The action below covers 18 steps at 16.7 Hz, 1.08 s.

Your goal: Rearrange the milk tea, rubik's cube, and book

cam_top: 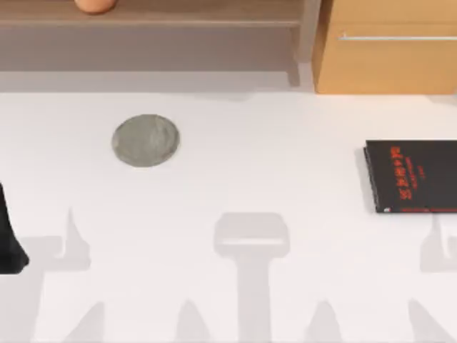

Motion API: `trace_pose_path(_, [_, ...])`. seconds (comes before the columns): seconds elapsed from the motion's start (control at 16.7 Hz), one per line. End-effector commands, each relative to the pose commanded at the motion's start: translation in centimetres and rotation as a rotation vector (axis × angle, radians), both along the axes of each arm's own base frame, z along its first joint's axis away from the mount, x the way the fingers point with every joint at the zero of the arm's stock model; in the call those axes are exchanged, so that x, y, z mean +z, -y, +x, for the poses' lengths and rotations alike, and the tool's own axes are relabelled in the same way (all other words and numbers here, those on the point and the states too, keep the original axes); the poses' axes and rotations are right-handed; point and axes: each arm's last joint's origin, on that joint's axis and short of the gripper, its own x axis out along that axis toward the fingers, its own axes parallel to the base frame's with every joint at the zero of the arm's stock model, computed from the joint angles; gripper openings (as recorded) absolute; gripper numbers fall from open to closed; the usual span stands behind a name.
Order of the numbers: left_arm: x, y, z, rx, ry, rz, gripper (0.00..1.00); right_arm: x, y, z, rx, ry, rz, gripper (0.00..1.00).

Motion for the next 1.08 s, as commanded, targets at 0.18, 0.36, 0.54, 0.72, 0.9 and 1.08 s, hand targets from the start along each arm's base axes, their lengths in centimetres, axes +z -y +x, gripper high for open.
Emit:
trace_pose_path(0.18, [0.2,0.0,0.0,0.000,0.004,0.000,1.00,0.0,0.0,0.0,0.000,0.000,0.000,1.00])
trace_pose_path(0.36, [2.2,0.1,0.3,-0.003,0.029,-0.002,1.00,0.0,0.0,0.0,0.000,0.000,0.000,1.00])
trace_pose_path(0.54, [5.4,0.4,1.6,-0.007,0.050,-0.007,1.00,0.0,0.0,0.0,0.000,0.000,0.000,1.00])
trace_pose_path(0.72, [8.7,0.9,4.7,-0.011,0.054,-0.012,1.00,0.0,0.0,0.0,0.000,0.000,0.000,1.00])
trace_pose_path(0.9, [10.9,1.8,9.6,-0.015,0.045,-0.015,1.00,0.0,0.0,0.0,0.000,0.000,0.000,1.00])
trace_pose_path(1.08, [11.2,3.3,15.6,-0.018,0.030,-0.016,1.00,0.0,0.0,0.0,0.000,0.000,0.000,1.00])
